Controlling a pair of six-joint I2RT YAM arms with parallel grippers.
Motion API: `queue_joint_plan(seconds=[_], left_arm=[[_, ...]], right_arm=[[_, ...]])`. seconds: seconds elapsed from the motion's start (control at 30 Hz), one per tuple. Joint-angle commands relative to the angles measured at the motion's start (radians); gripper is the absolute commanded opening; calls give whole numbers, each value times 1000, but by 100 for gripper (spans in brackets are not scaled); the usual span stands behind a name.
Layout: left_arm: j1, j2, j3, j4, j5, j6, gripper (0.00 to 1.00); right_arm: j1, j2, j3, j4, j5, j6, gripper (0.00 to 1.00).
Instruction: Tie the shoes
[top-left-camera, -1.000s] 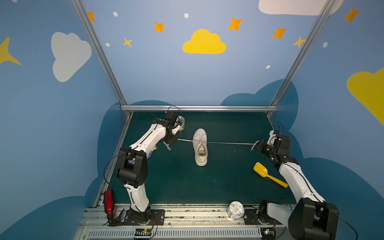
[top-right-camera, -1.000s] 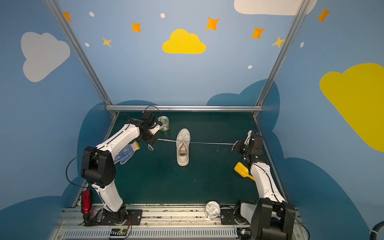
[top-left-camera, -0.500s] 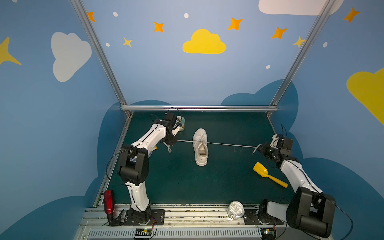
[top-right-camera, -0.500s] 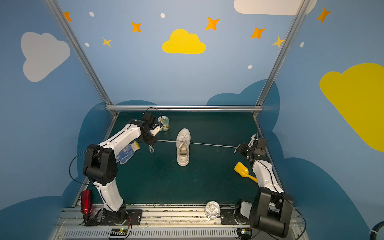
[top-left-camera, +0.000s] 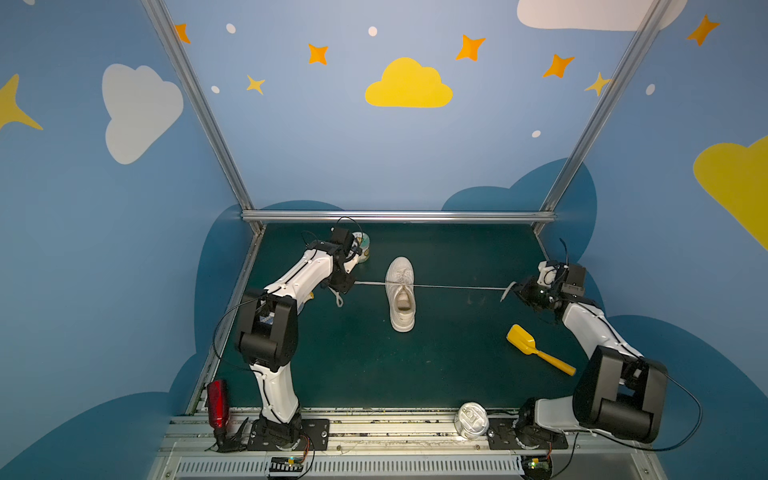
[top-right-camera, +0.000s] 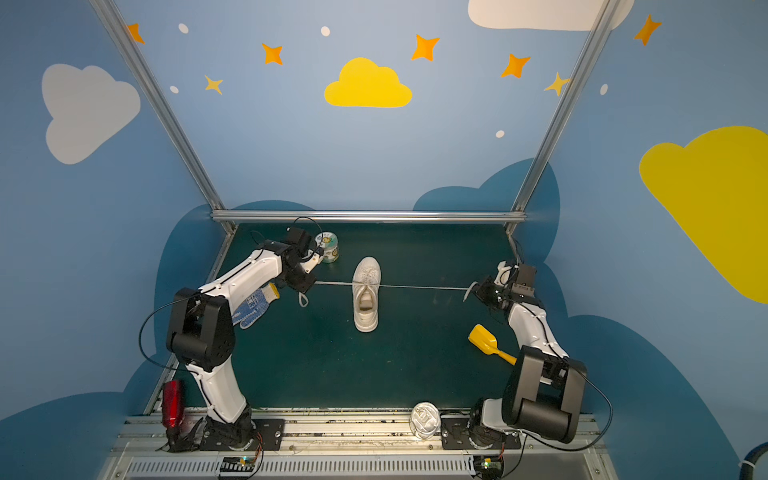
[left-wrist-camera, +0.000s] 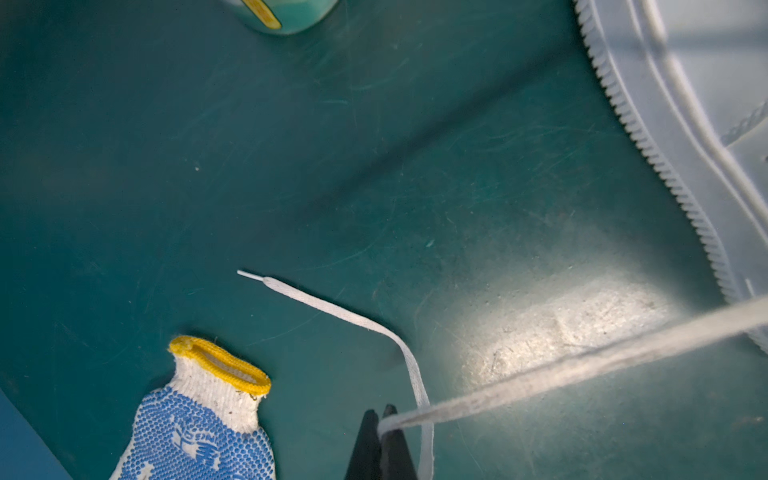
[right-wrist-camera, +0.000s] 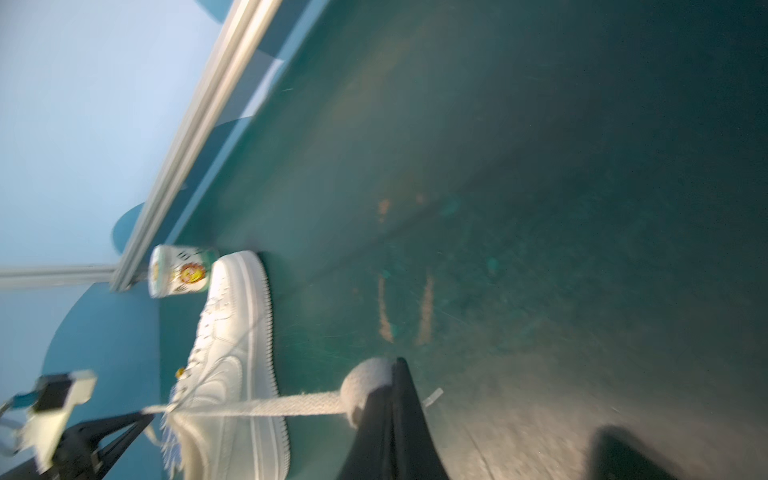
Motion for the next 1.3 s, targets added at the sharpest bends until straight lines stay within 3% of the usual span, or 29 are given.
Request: queue_joint_plan(seconds=[0.0, 0.33, 0.57, 0.93, 1.27], left_arm=[[-25, -39, -20, 1, -13, -31, 3], [-61, -98, -59, 33, 36, -85, 3], [-77, -113, -97, 54, 65, -118, 3], [-98, -137, -170, 104, 102, -166, 3], [-104, -168, -246, 149, 120, -210, 3]], right_arm=[[72, 15, 83, -35, -84, -47, 0], [329, 127, 340, -153, -127, -95, 0], [483, 262, 510, -175, -137, -55, 0], [669, 478, 812, -203, -169, -8, 0], [772, 588, 935, -90, -165, 71, 0]])
